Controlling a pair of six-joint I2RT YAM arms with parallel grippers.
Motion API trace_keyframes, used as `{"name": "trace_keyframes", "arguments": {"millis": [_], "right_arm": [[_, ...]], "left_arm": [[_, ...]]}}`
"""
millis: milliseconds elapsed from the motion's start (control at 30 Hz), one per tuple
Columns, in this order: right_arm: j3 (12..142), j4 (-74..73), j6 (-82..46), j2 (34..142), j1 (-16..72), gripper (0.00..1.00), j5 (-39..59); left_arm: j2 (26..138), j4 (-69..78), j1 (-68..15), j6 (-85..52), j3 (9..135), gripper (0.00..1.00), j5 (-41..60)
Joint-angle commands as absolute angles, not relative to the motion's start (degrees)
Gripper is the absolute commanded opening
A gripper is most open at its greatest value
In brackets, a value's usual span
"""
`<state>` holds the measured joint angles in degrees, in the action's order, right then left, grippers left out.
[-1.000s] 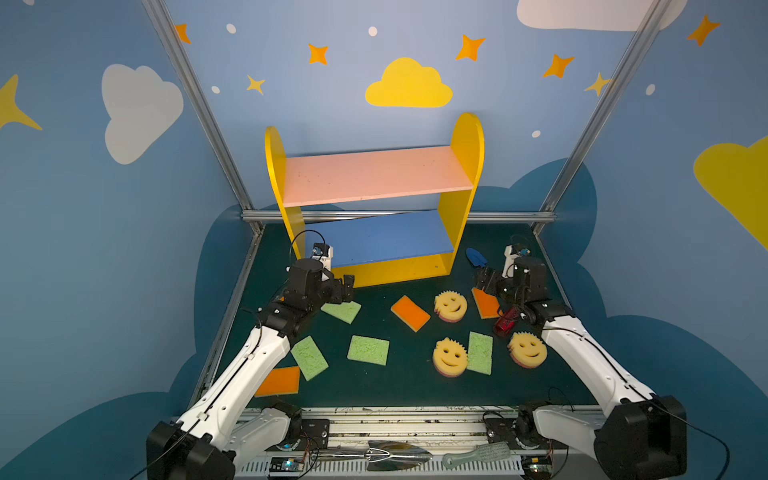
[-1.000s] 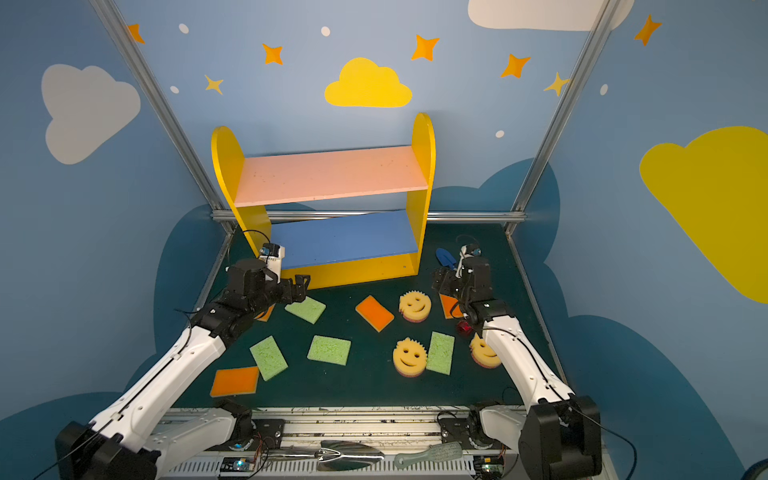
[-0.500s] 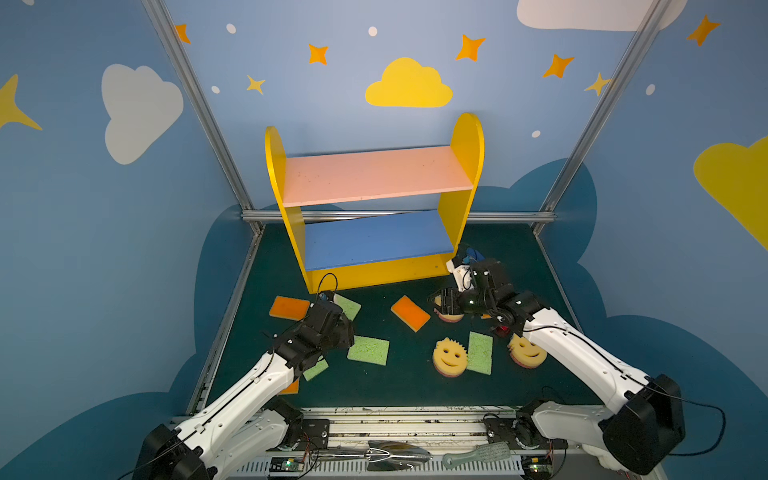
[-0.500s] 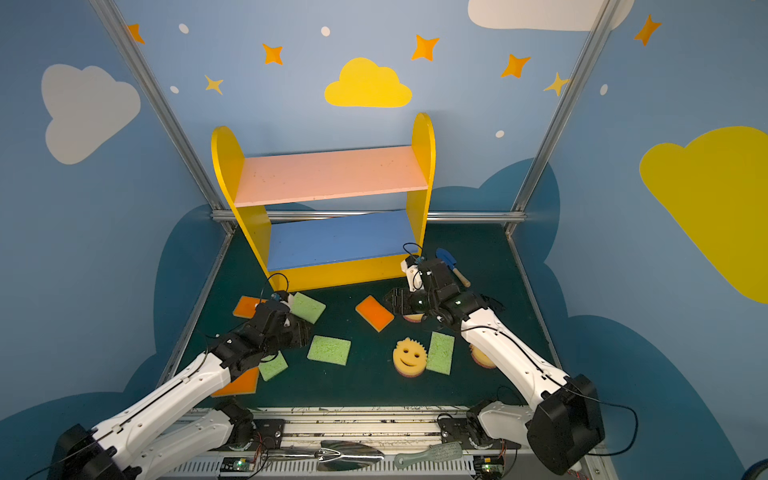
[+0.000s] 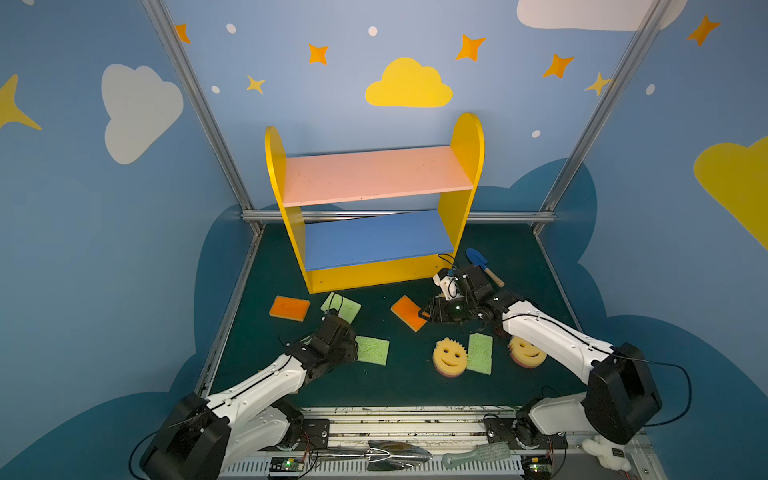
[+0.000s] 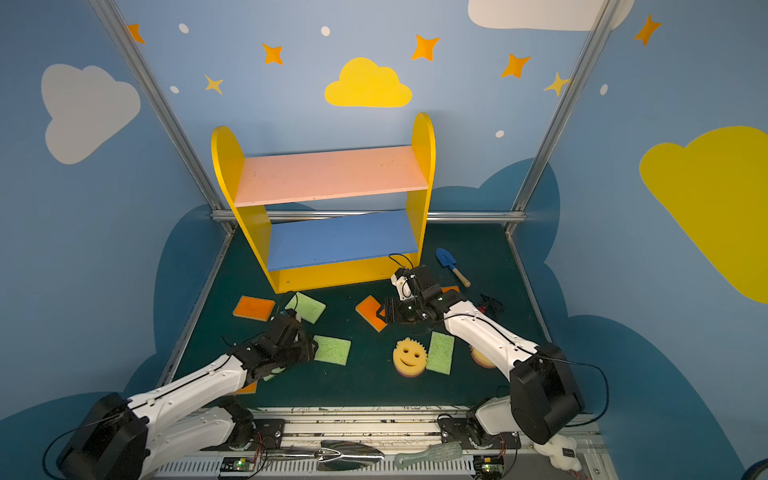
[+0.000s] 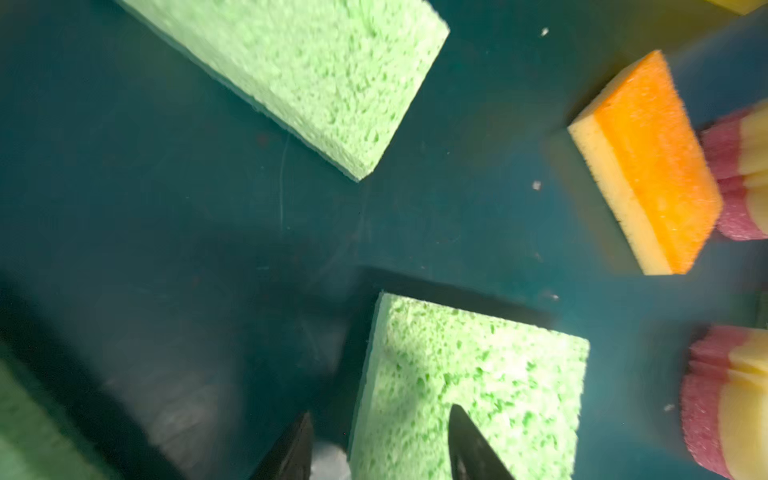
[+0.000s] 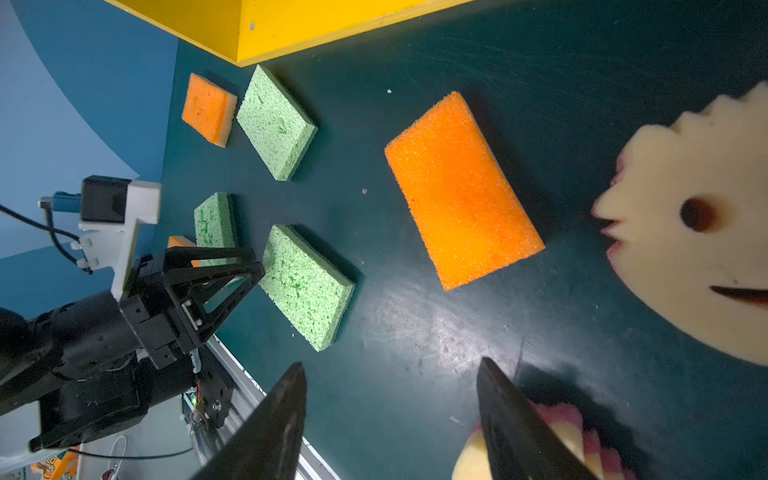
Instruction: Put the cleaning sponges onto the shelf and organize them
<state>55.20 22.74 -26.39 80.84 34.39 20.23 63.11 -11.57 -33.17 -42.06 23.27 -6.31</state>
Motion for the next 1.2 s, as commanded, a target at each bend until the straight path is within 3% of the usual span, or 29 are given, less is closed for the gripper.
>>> {"name": "trace_keyframes", "arguments": {"millis": [0,333,667,900,1167], "right_arm": [[57.97,25.85,-23.36,82.27,33.23,0.64,22.53],[56.81,23.70,-22.32,84.05,29.55,0.57,29.65],[56.95,24.15,-21.94,83.94,29.36,0.57,31.17],[58.18,24.85,-21.52,84.50,29.27,0.67,34.34],[56.85,23.74,-21.50,83.08,28.01,0.67,38.94]], "left_arm": [[65.52,-5.98,-33.23,-42.99,23.00,0.49,-5.64],[72.02,-6.84,-33.22,-43.53,25.44,0.36,-4.04],[72.95,-4.35,-33.22,-43.59,25.72,0.03,-2.02],[66.91,-7.16,-33.14,-38.70,28.98,0.03,0.57],[65.39,-9.78,-32.43,-30.95,36.82,0.03,8.45]]}}
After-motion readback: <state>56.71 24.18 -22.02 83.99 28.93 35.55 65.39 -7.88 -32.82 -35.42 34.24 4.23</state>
